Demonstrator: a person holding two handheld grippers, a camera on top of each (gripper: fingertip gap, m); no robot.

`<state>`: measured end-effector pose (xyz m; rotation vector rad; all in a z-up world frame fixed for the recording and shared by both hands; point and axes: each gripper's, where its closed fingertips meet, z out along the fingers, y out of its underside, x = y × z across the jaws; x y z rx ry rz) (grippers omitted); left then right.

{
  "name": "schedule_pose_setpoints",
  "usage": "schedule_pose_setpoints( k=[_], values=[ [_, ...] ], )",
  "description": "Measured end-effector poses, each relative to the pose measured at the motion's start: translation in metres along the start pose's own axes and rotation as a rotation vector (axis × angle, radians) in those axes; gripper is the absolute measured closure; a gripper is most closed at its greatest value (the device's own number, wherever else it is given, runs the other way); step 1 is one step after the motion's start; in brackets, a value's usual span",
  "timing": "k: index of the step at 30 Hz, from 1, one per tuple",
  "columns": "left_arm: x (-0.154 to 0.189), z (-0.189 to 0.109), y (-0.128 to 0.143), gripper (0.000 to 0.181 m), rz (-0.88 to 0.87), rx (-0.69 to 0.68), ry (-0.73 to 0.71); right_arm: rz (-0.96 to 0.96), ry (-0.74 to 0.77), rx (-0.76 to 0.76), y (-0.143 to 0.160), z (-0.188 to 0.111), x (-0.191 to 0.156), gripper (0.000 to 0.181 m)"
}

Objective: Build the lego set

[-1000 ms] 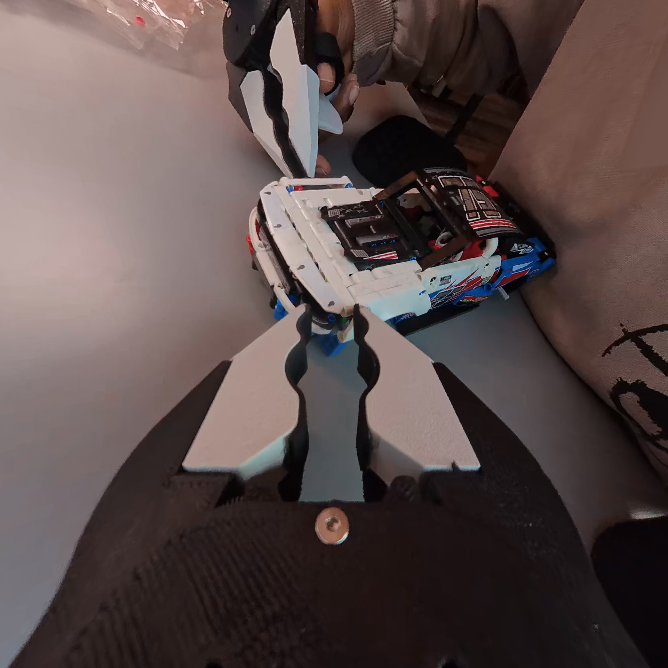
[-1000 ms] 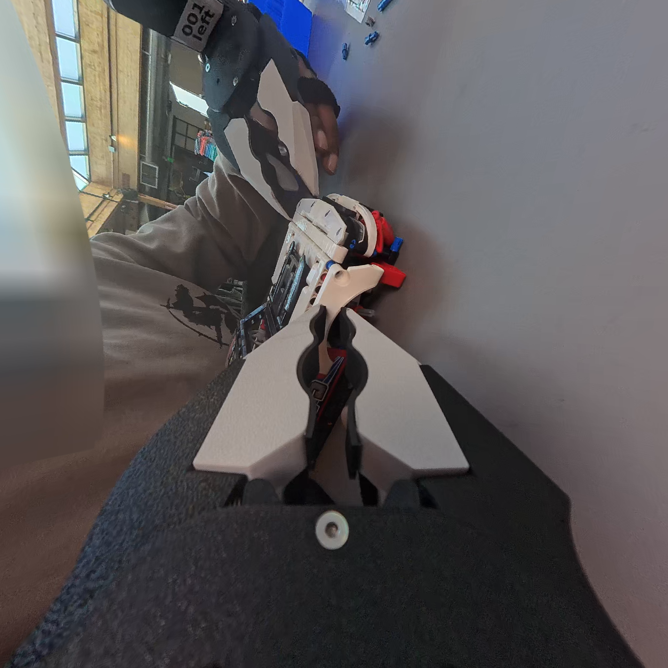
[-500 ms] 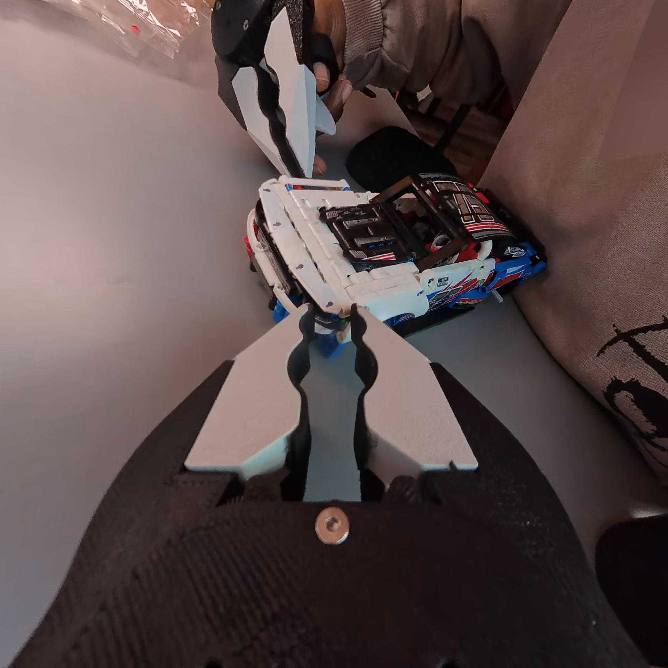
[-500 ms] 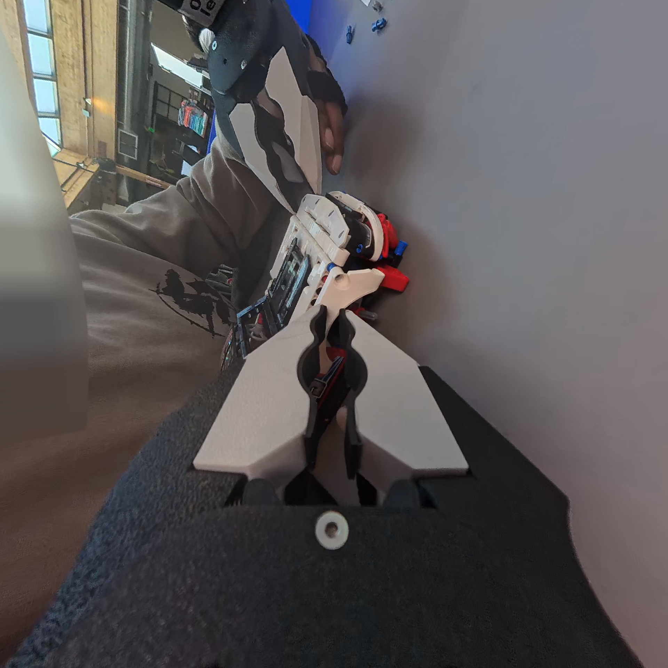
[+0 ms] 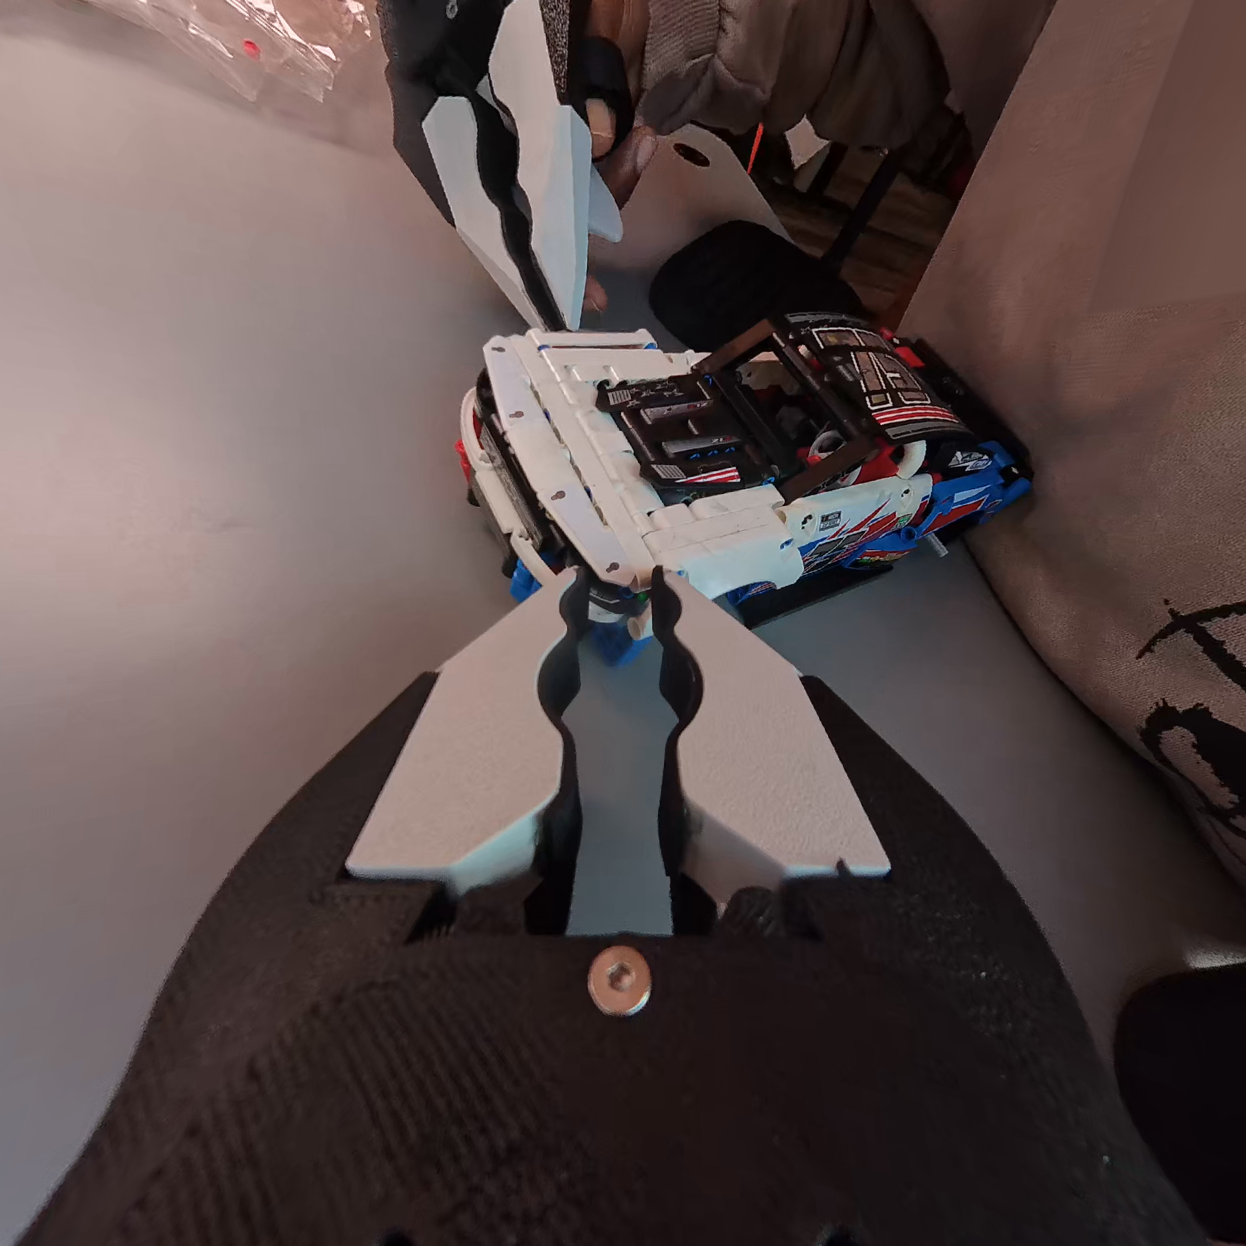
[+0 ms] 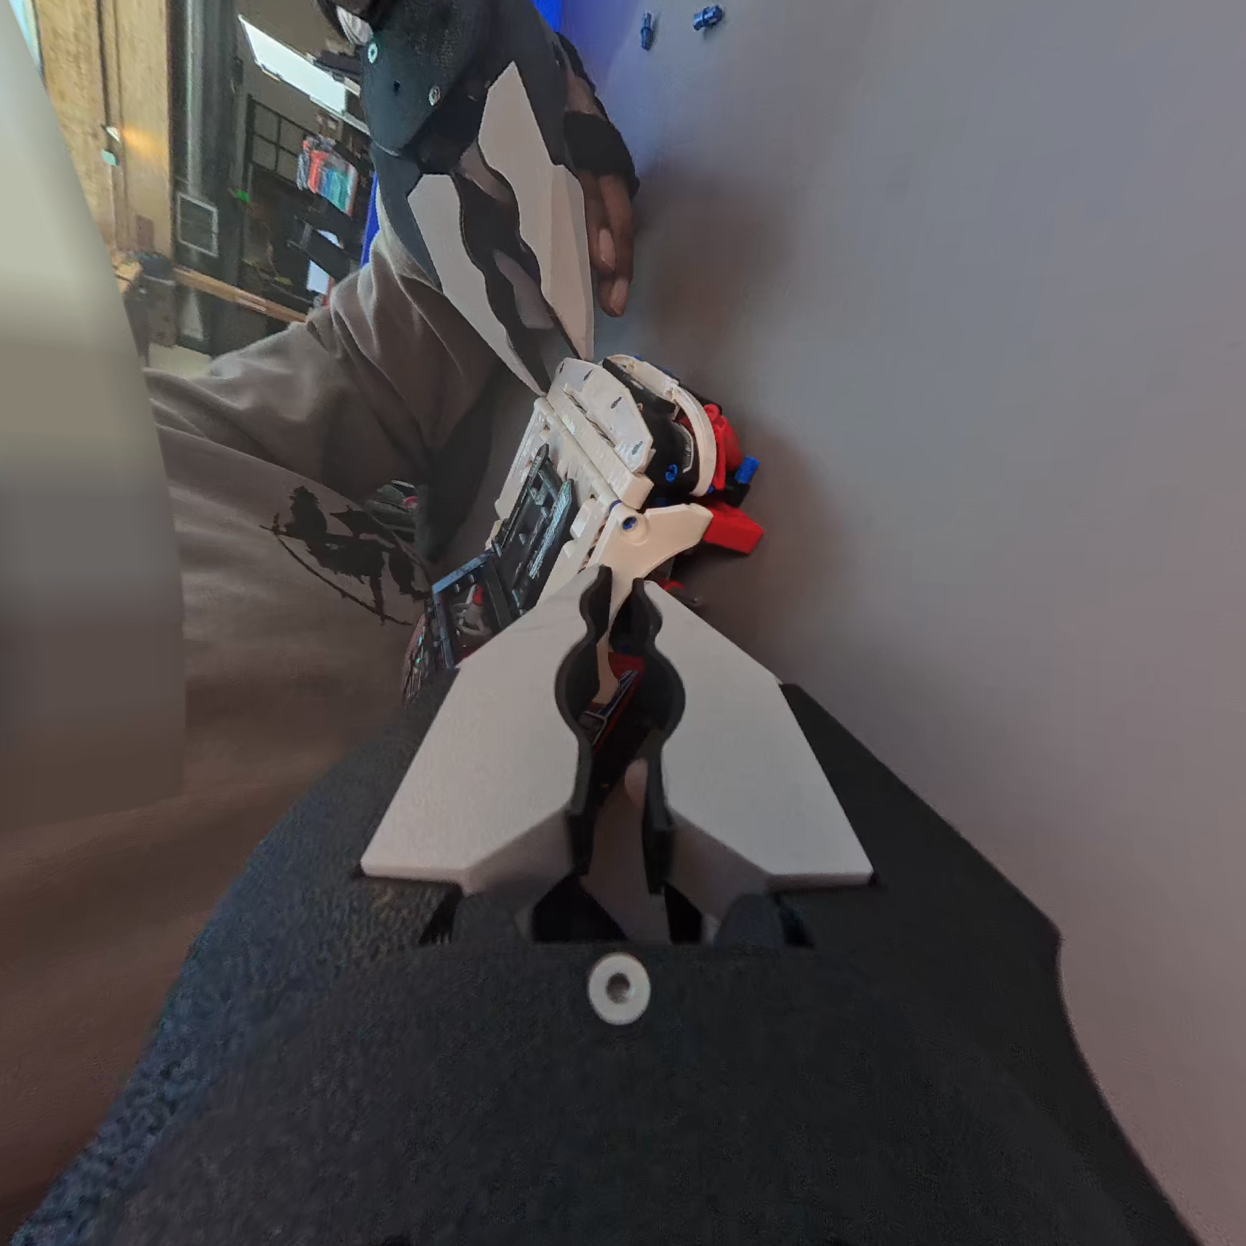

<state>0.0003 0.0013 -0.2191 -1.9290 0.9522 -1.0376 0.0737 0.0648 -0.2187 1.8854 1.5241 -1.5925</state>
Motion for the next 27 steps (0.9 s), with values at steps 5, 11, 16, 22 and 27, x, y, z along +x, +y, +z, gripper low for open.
schedule_pose_setpoints(
  k=[5,11,16,22,27],
  values=[
    [0.001,0.000,0.000,0.165,-0.006,0.010,-0.004,0.078,-0.003,0.054,0.000,0.001,-0.001,0.178],
    [0.002,0.000,0.001,0.165,-0.001,0.005,-0.006,0.108,0.012,0.121,0.000,0.003,-0.001,0.177],
    [-0.001,-0.001,-0.001,0.167,-0.037,0.043,-0.040,0.092,-0.009,0.148,0.001,-0.002,0.000,0.176],
    [0.003,-0.006,-0.002,0.140,-0.058,0.054,-0.068,0.092,-0.032,0.121,0.012,-0.009,0.003,0.170],
    [0.004,0.015,0.011,0.109,-0.035,-0.050,-0.093,0.060,-0.077,0.085,0.015,-0.002,-0.006,0.173]
  ],
)
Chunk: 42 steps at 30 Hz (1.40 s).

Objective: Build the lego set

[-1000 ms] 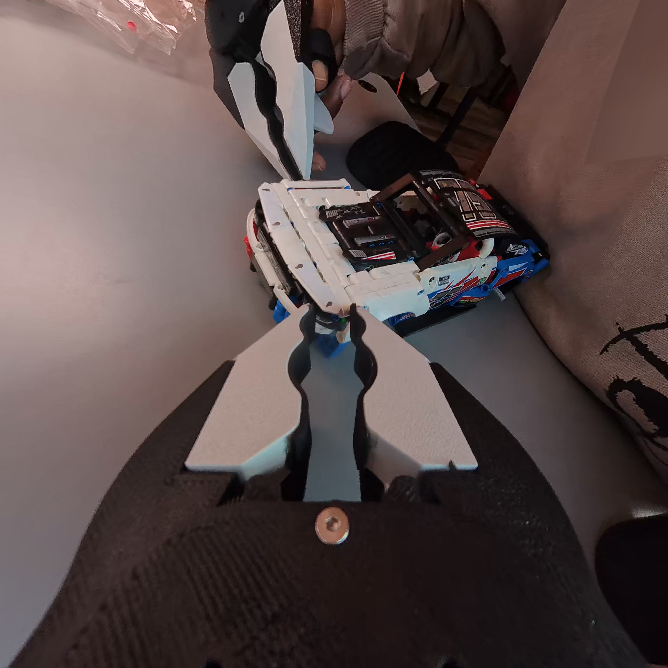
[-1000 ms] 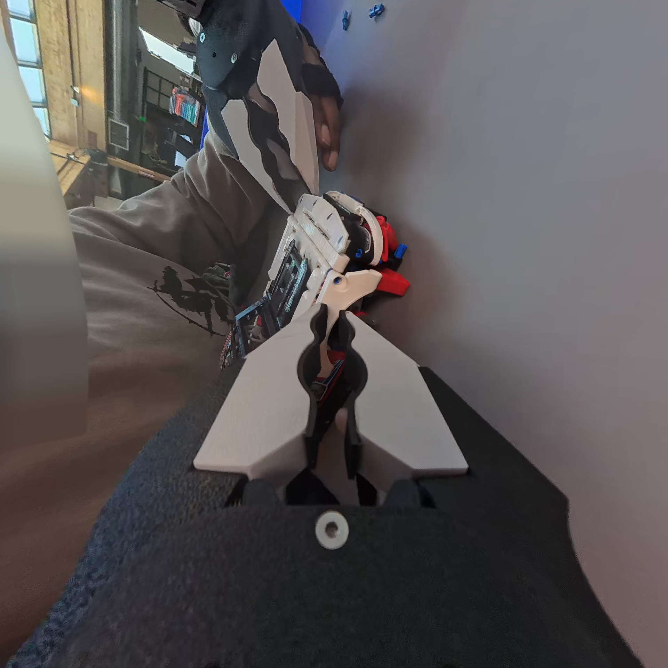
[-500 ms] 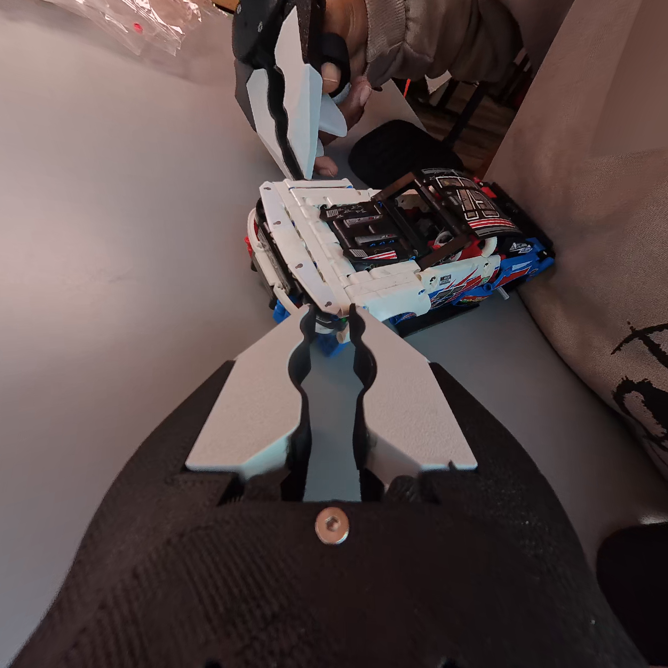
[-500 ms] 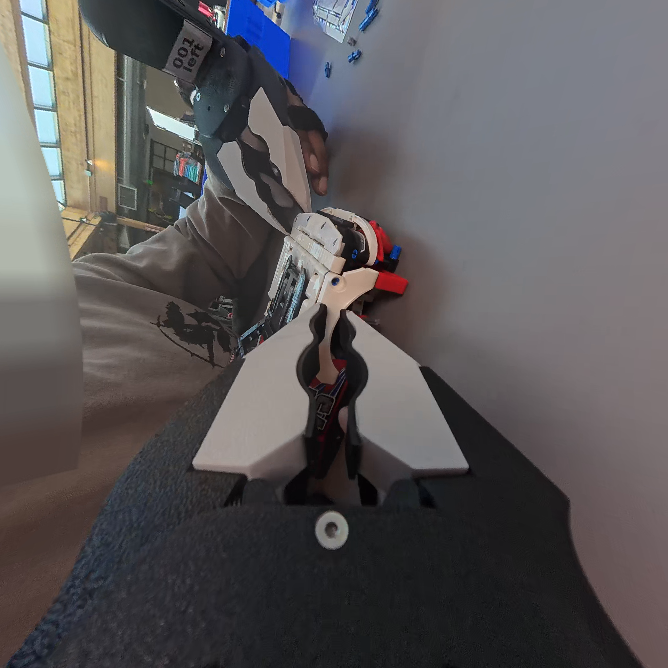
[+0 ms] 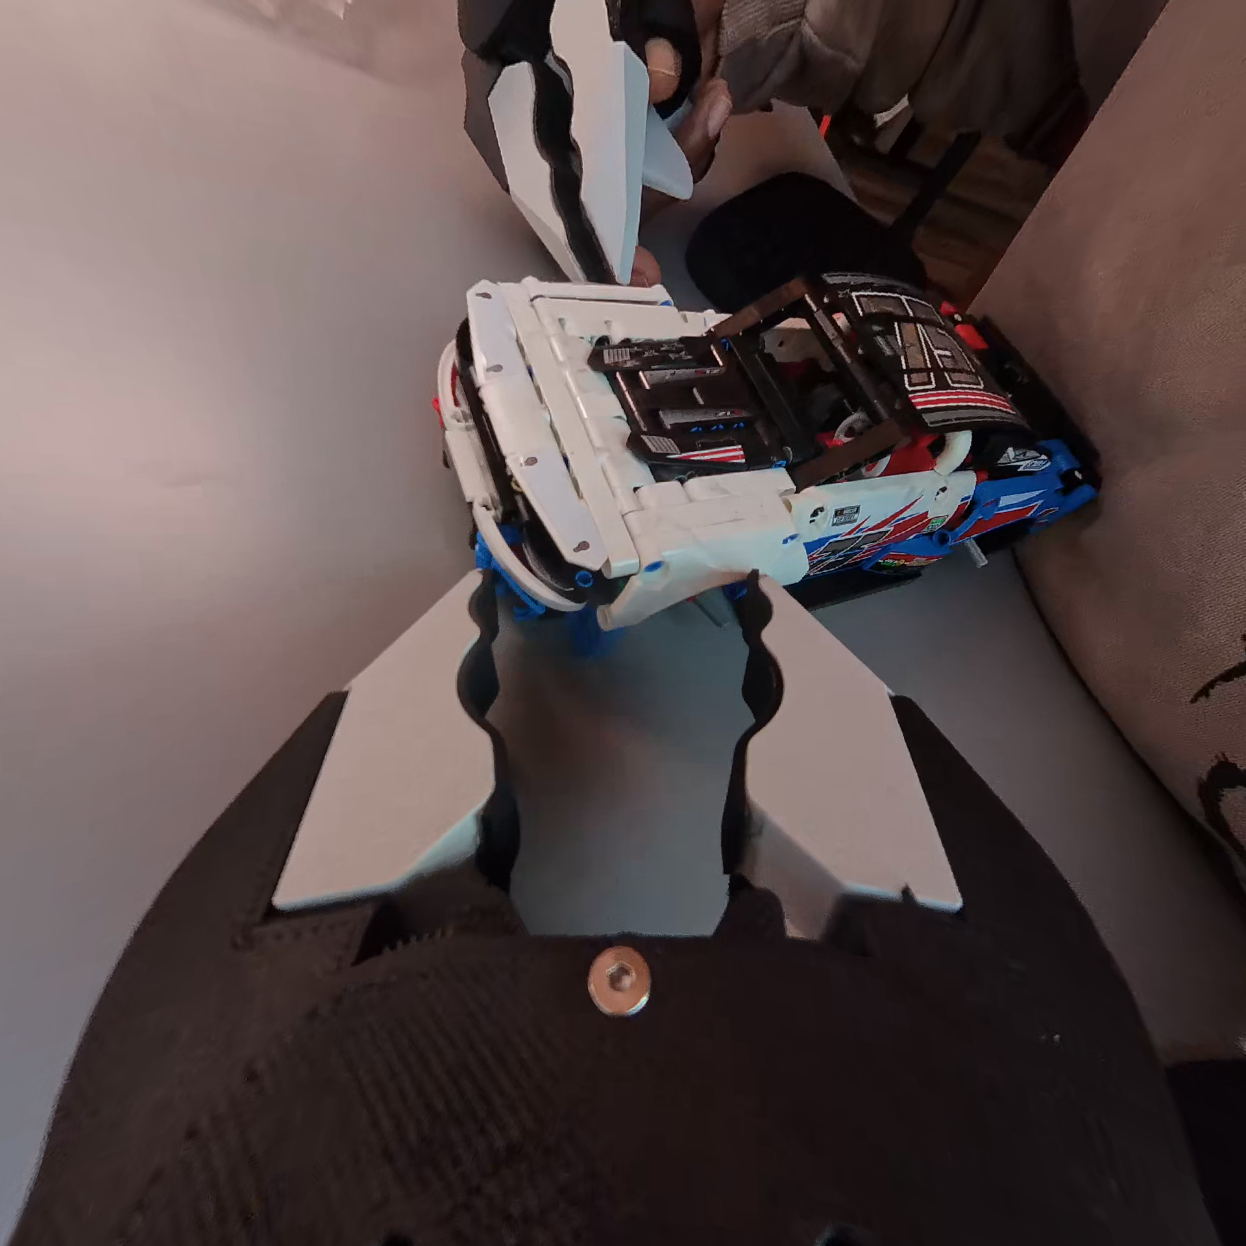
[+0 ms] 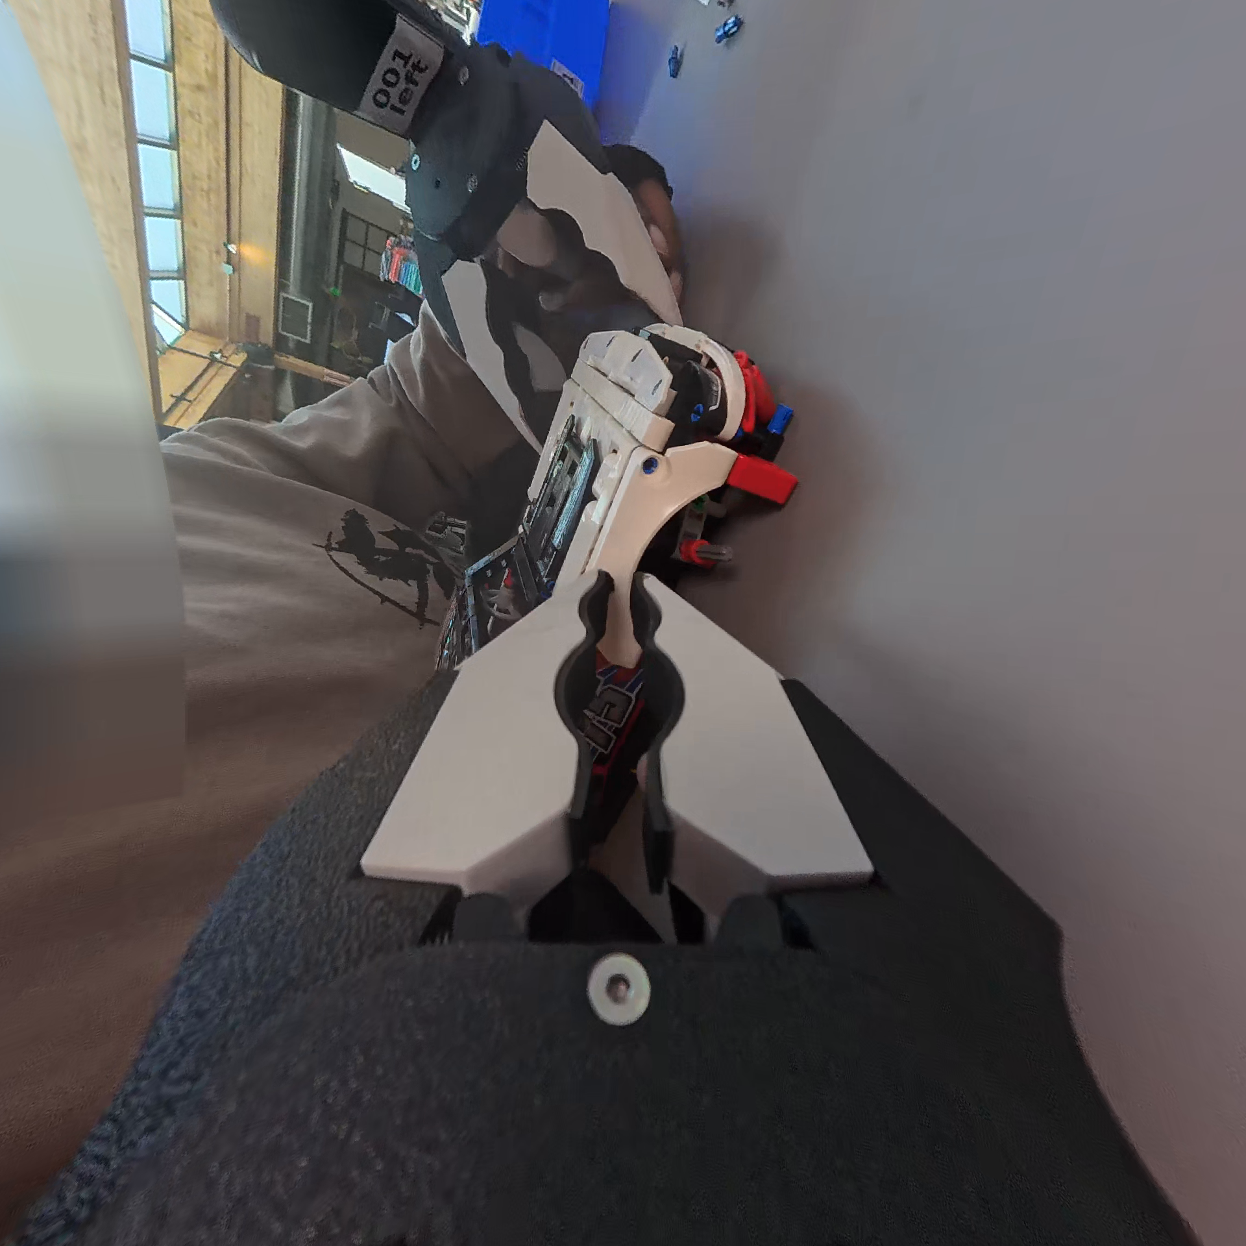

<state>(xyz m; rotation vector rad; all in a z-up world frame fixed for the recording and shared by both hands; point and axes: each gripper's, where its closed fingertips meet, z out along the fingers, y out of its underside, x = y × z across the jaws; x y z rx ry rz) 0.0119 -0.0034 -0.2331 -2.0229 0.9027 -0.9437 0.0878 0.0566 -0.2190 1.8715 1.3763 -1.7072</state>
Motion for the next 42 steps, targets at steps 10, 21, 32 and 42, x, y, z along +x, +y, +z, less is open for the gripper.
schedule_pose_setpoints(
  k=[10,21,32,42],
  values=[
    [0.002,0.004,-0.001,0.109,0.010,0.000,-0.008,-0.017,-0.041,-0.018,0.007,0.001,-0.004,0.172],
    [0.003,0.005,0.001,0.108,0.023,-0.018,0.007,0.025,-0.081,0.024,0.008,0.010,-0.007,0.172],
    [-0.010,-0.009,-0.016,0.153,-0.074,0.122,0.001,0.007,-0.037,0.066,-0.007,-0.007,0.005,0.174],
    [-0.009,-0.005,-0.021,0.158,-0.040,0.125,-0.005,-0.037,-0.003,-0.077,-0.009,-0.007,0.006,0.174]
  ],
)
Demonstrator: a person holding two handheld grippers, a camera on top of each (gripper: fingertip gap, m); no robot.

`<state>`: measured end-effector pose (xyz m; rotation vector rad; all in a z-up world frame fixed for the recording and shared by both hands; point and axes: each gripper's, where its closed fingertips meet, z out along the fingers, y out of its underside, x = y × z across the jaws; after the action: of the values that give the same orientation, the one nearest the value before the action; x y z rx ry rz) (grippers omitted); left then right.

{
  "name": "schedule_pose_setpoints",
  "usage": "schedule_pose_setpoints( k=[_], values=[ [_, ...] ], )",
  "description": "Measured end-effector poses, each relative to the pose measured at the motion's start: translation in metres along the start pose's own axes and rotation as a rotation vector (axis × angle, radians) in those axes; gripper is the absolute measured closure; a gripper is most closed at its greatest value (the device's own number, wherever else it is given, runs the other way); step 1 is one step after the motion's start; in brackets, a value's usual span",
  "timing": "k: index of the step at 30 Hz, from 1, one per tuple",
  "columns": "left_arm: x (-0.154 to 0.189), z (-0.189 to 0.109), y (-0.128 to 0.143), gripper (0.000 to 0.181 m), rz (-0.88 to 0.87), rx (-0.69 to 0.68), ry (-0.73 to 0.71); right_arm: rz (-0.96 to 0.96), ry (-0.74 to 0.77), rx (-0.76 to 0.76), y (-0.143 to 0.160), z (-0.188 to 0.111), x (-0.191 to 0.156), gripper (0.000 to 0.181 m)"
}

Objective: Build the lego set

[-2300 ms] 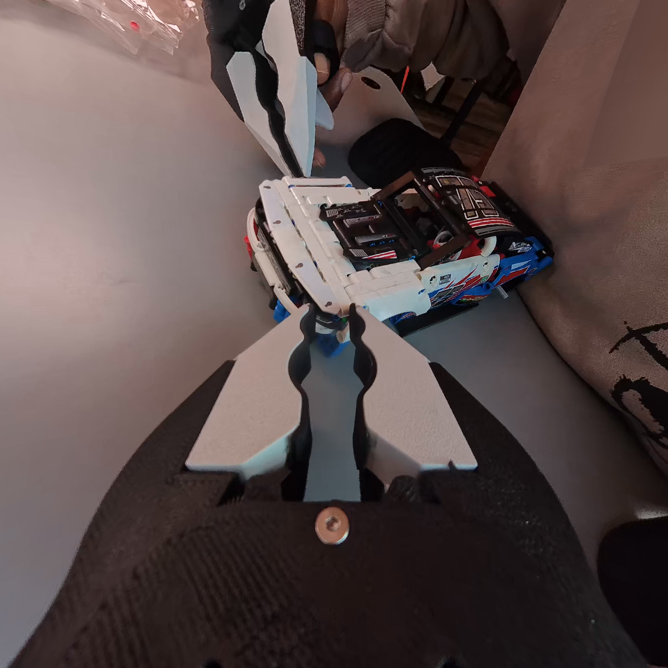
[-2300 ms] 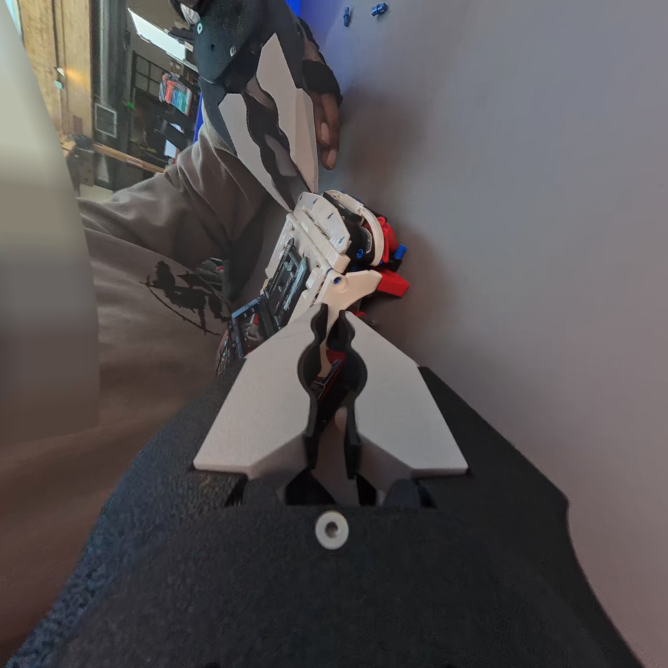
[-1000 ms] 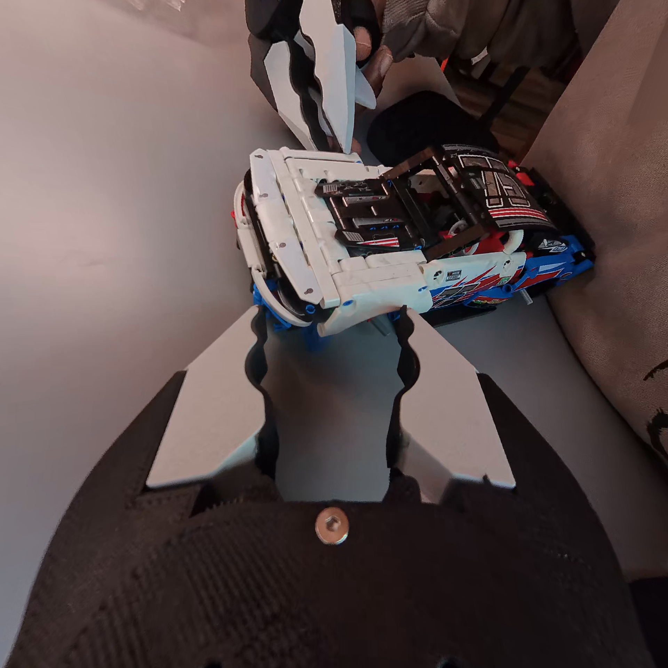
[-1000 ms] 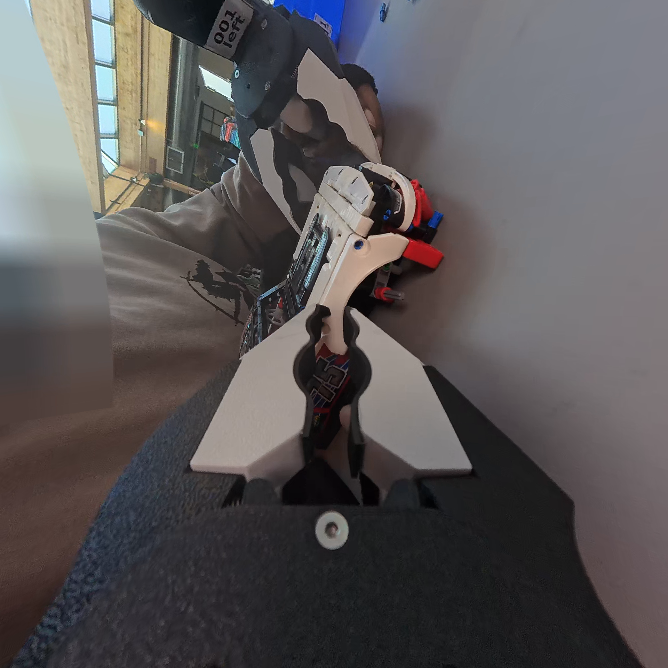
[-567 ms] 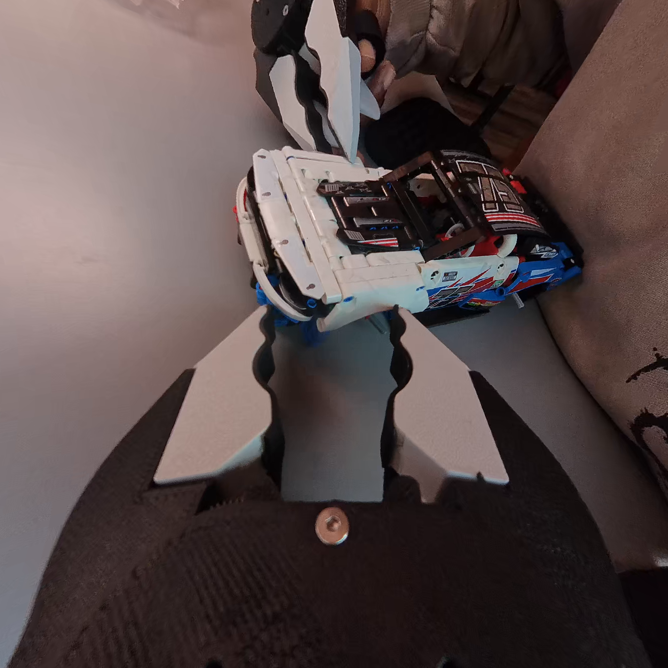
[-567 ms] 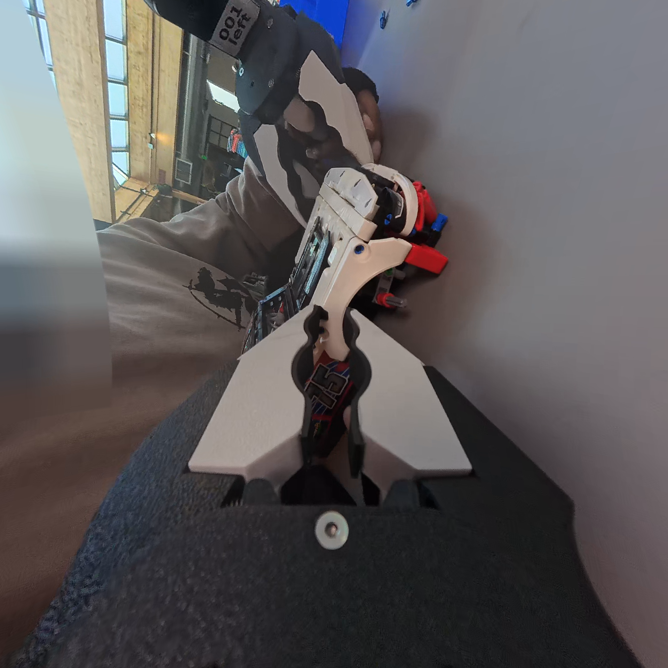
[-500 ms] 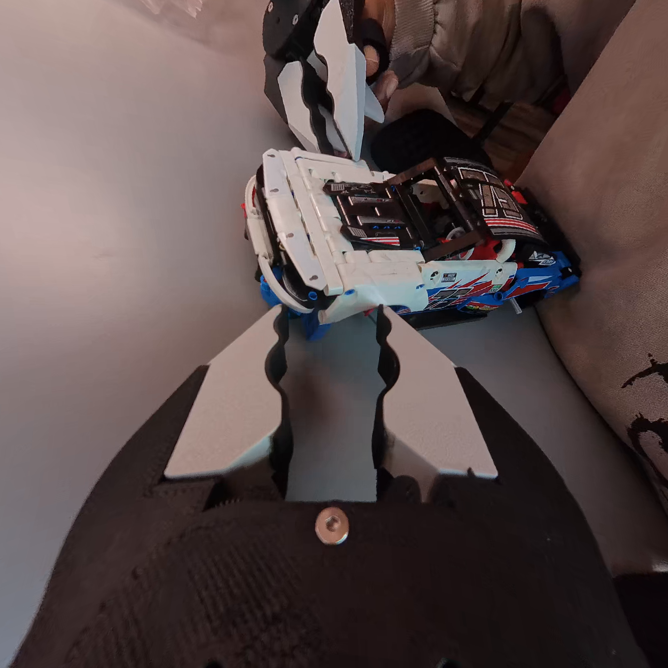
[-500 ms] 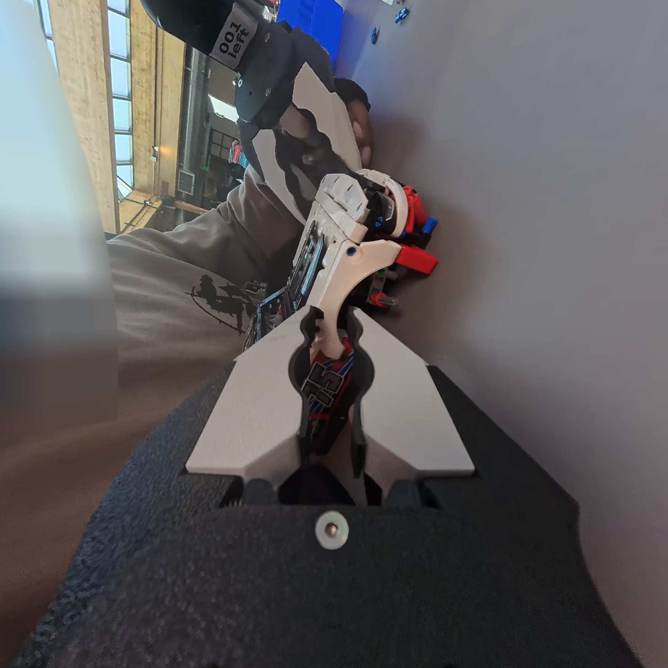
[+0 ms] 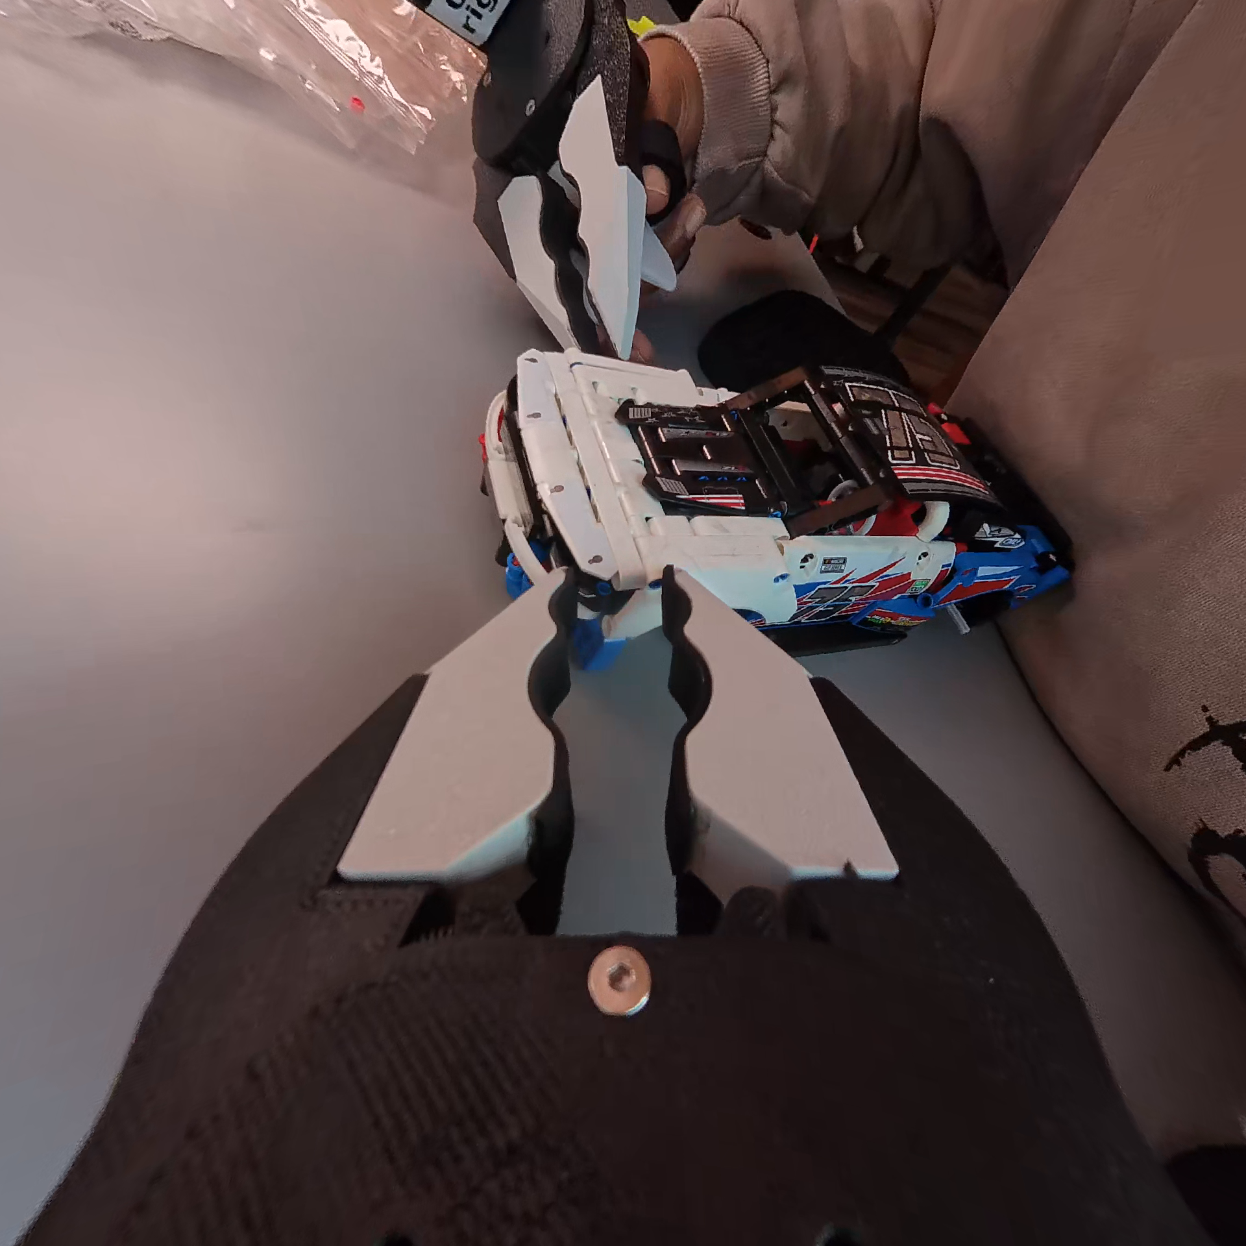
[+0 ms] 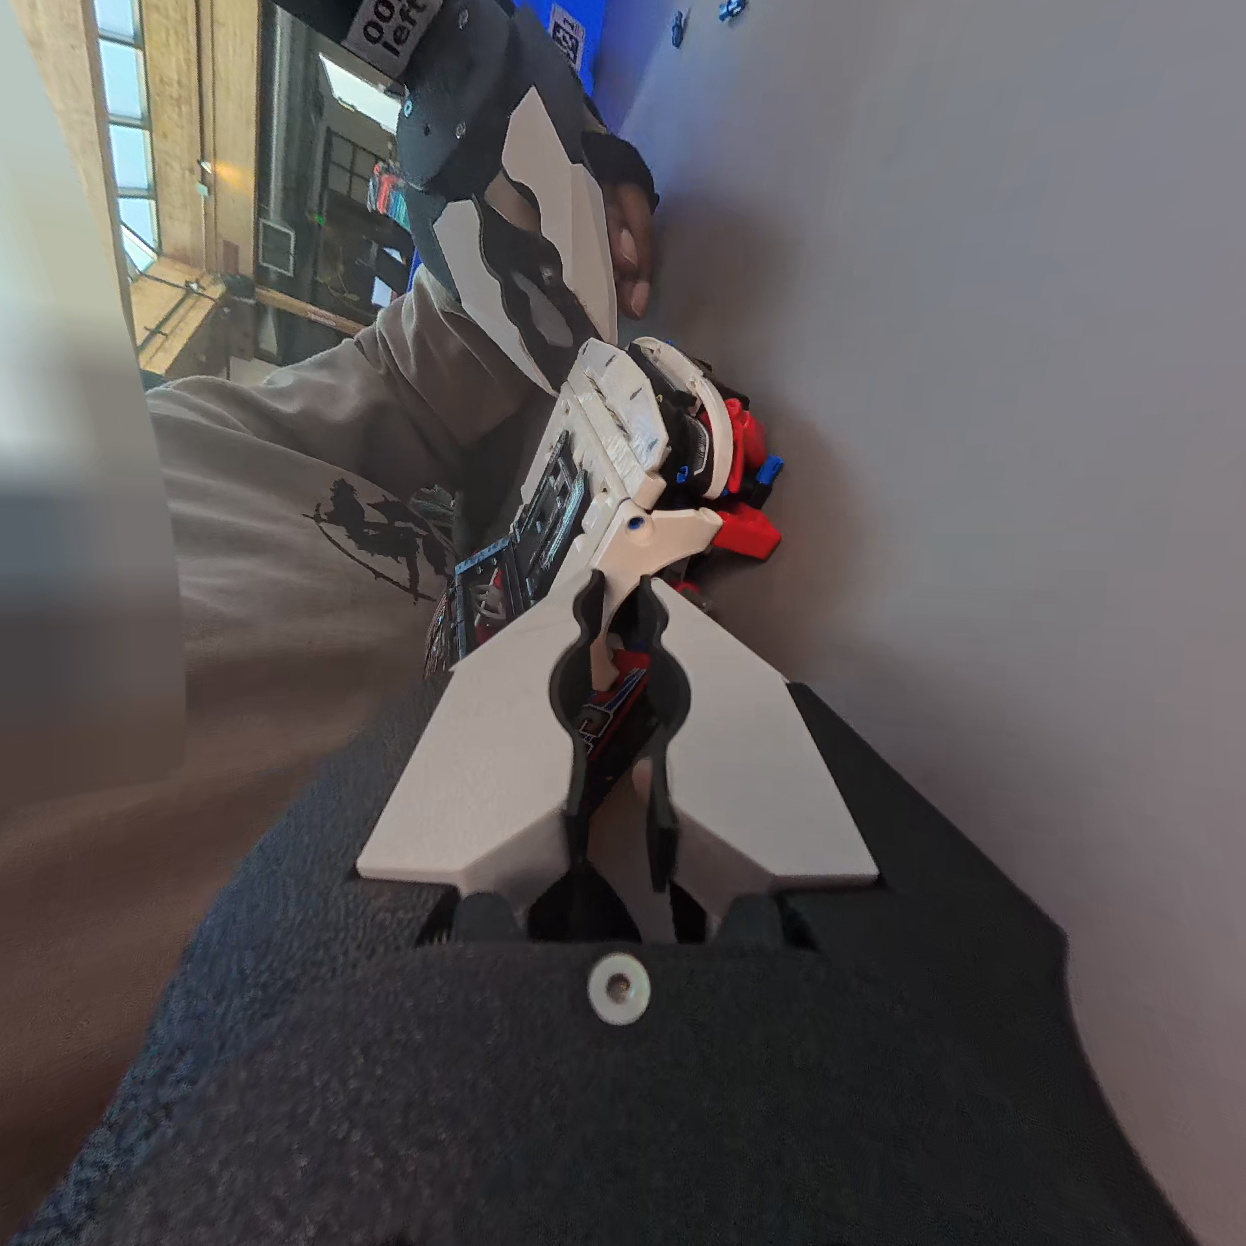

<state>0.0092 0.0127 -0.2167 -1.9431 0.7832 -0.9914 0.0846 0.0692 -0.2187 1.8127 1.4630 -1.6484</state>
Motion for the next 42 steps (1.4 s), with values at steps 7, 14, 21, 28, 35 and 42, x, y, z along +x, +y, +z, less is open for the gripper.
schedule_pose_setpoints(
  k=[7,14,21,28,35,42],
  values=[
    [0.002,0.001,0.000,0.159,0.018,-0.011,0.011,-0.039,0.032,-0.198,0.002,0.000,-0.001,0.177],
    [0.004,0.000,0.001,0.160,0.024,-0.022,0.022,-0.077,0.047,-0.322,0.002,0.004,-0.001,0.174],
    [-0.001,0.001,-0.001,0.158,-0.003,-0.010,-0.009,-0.050,0.040,-0.217,0.002,-0.001,0.001,0.173],
    [-0.003,-0.027,-0.018,0.142,-0.044,0.062,-0.129,-0.212,0.190,0.089,0.001,-0.032,-0.005,0.156],
    [0.046,-0.010,0.011,0.131,-0.107,-0.069,-0.238,-0.536,0.332,-0.083,0.083,-0.033,-0.056,0.135],
    [0.107,0.011,0.034,0.122,-0.157,-0.032,-0.358,-0.696,0.454,-0.344,0.175,0.008,-0.075,0.100]
  ],
)
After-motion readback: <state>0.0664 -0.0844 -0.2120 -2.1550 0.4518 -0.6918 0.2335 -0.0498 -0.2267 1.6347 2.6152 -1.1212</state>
